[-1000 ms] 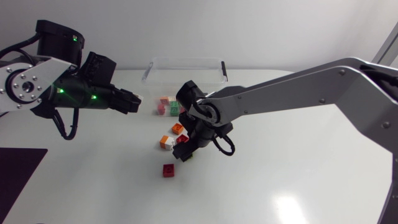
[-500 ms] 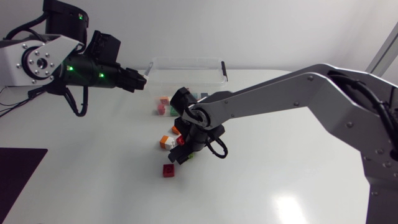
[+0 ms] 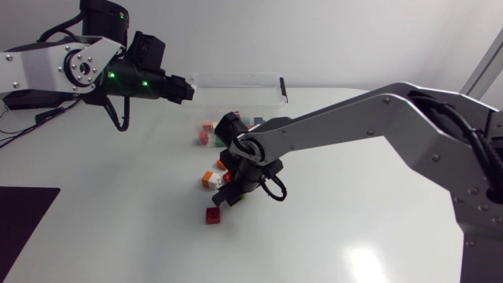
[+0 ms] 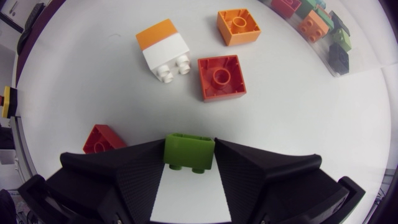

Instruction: Place the duplo bricks in the container

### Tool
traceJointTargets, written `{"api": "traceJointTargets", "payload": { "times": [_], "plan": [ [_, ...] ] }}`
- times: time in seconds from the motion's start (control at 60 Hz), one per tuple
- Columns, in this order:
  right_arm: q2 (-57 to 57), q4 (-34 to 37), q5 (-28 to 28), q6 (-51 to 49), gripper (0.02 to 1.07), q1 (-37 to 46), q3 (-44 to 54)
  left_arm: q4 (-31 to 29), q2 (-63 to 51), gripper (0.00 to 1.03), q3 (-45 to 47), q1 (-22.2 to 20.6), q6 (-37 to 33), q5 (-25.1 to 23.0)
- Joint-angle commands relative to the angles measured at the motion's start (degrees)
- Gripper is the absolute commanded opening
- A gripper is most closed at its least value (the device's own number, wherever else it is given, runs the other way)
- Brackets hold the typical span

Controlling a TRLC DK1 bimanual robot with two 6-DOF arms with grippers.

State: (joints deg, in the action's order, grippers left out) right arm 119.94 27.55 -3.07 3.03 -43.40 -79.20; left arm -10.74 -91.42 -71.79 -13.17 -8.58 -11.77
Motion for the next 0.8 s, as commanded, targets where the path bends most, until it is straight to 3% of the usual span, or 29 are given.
{"api": "traceJointTargets", "payload": {
  "times": [0.0,0.6,0.667,0.7,0.75,0.783],
  "plan": [
    [1.35,-0.92,-0.27,1.02,0.47,-0.28,-0.25,1.25,-2.10,0.23,-2.83,0.16,1.46,-0.62],
    [-14.82,0.93,-0.27,0.05,0.43,2.70,4.05,9.60,-14.05,0.26,-10.39,-2.04,3.57,-0.62],
    [-16.58,0.93,-0.27,-0.30,0.44,3.58,4.05,10.65,-15.11,0.35,-10.74,-2.21,3.57,-0.62],
    [-17.28,0.93,-0.27,-0.39,0.43,4.11,3.96,11.01,-15.55,0.45,-10.83,-2.30,3.57,-0.36],
    [-18.16,0.93,-0.27,-0.57,0.43,4.81,3.79,11.45,-15.63,0.73,-10.65,-2.39,3.39,-0.27],
    [-18.69,0.84,-0.18,-0.57,0.43,5.25,3.61,11.45,-15.63,0.82,-10.48,-2.48,3.13,-0.27]
  ]
}}
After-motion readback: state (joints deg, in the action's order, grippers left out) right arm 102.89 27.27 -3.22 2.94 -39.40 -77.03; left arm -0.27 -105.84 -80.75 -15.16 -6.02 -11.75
